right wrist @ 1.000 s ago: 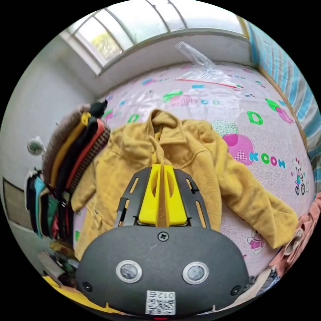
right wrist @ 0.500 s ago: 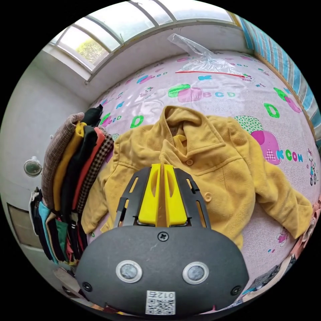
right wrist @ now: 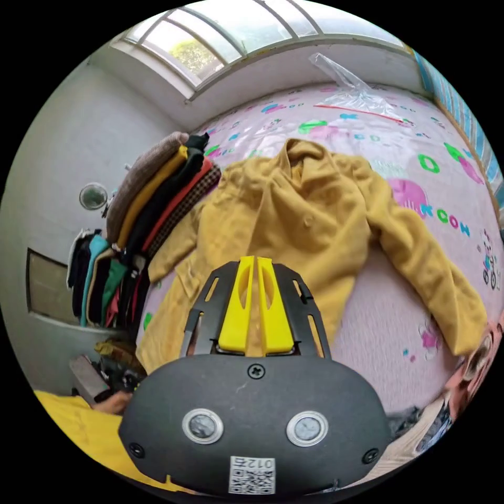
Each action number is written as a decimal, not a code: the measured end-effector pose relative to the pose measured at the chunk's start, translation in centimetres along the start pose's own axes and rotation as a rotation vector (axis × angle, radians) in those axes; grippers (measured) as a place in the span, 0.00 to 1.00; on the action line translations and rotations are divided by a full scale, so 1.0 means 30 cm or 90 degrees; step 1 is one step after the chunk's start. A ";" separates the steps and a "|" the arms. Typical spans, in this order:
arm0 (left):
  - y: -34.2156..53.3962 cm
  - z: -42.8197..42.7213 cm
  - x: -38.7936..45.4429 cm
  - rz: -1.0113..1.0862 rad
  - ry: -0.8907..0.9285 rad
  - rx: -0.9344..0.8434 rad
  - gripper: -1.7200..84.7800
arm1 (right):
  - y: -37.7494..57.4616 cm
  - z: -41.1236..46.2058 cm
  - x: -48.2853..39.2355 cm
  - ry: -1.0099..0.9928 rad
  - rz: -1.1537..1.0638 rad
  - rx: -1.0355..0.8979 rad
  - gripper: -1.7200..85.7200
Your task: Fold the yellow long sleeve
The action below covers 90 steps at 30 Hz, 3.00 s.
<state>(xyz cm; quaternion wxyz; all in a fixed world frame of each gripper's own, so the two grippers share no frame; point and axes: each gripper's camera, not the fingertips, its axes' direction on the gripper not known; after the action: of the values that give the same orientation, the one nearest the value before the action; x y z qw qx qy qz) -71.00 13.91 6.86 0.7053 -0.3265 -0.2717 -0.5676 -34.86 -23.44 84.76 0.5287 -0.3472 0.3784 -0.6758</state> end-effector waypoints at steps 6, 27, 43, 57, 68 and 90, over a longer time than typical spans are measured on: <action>-0.007 -0.005 -0.019 -0.020 0.024 0.001 0.03 | 0.763 -0.135 0.134 0.053 0.073 -0.120 0.07; -0.159 0.005 -0.006 -0.090 -0.012 -0.107 0.03 | 0.978 -0.332 0.182 -0.083 0.236 -0.125 0.03; 0.015 0.061 0.076 -0.090 -0.061 -0.012 0.08 | 0.846 -0.367 0.052 0.001 0.158 -0.157 0.04; -0.057 0.182 0.296 -0.057 -0.105 -0.110 0.04 | 0.861 -0.418 0.027 -0.007 0.150 -0.219 0.02; -0.102 -0.084 0.165 -0.139 -0.122 -0.072 0.03 | 0.995 -0.450 0.007 -0.125 0.163 -0.230 0.05; -0.131 0.181 0.074 -0.147 -0.070 -0.141 0.03 | 1.185 -0.306 -0.028 -0.133 0.091 -0.246 0.03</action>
<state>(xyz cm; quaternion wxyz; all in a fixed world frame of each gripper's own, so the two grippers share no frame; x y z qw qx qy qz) -74.46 16.12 12.60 0.5792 -0.3992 -0.2813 -0.6527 -26.59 -26.79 49.13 0.5353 -0.4821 0.4676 -0.5122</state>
